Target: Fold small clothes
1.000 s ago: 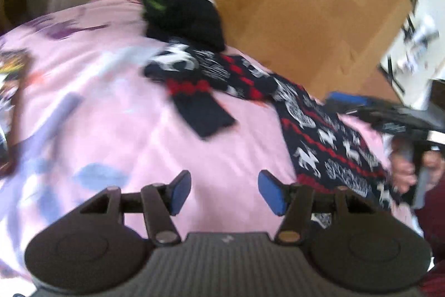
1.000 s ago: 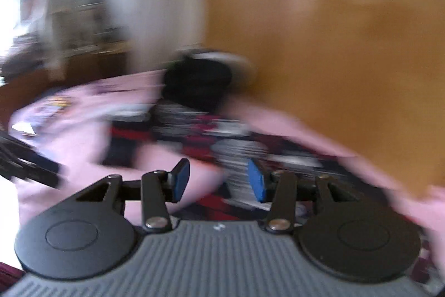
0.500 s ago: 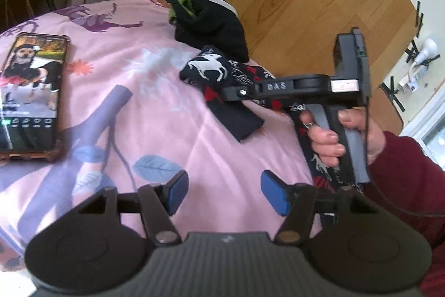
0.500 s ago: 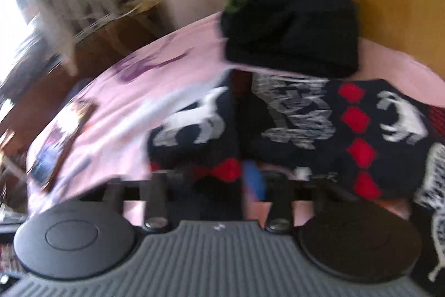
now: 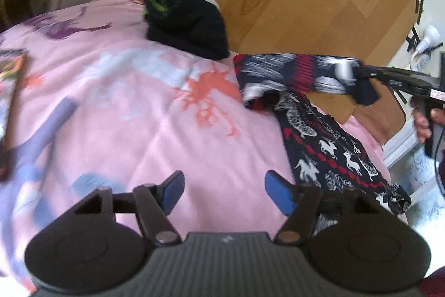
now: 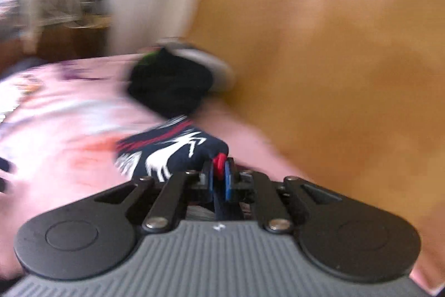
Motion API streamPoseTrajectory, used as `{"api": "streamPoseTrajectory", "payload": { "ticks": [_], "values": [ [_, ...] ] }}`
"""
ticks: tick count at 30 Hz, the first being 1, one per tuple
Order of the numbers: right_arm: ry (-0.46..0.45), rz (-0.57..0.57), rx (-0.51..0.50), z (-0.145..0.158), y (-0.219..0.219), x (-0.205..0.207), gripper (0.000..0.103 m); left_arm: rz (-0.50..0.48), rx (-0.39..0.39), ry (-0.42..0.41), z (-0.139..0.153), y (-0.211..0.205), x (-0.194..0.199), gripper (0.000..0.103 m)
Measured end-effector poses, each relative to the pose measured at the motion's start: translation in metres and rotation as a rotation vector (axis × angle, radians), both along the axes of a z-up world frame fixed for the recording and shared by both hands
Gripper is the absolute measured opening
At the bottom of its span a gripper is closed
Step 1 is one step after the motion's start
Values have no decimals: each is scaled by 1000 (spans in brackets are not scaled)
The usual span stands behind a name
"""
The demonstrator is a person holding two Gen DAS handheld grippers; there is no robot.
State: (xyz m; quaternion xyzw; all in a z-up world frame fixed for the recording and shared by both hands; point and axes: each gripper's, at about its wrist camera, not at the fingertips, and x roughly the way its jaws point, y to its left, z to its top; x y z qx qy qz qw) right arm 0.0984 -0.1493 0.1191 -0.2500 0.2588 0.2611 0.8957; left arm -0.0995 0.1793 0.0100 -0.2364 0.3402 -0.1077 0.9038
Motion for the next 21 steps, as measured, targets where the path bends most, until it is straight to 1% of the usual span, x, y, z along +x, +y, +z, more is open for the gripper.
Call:
{"api": "streamPoseTrajectory", "payload": {
  "ticks": [2,4,7,8,9,10,12,16,17,19,21],
  "values": [
    [-93,-98,-75,13,-40,9,11,-26,28,5,9,-14,19,67],
    [-118,-178,-107,19,-75,20,11,-54,53,-1,18,-27,39,67],
    [-117,-259,-110,17,-118,32,11,-108,77,-13,32,-50,73,68],
    [-110,-276,-106,14,-129,34,11,-130,84,-19,36,-59,85,71],
    [-96,-292,-98,9,-141,37,11,-147,89,-24,39,-66,97,77],
    [-81,-305,-91,4,-152,39,11,-170,97,-30,42,-76,111,79],
    [-54,-325,-84,-7,-169,43,11,-198,120,-26,44,-91,139,79],
    [-18,-383,-81,-28,-199,50,11,-221,152,9,40,-111,190,80],
    [-7,-404,-75,-33,-203,50,11,-221,155,21,37,-114,203,81],
    [18,-454,-64,-41,-219,56,11,-224,149,45,30,-120,226,87],
    [60,-483,-51,-49,-235,58,11,-232,135,66,22,-127,247,89]
  ]
}}
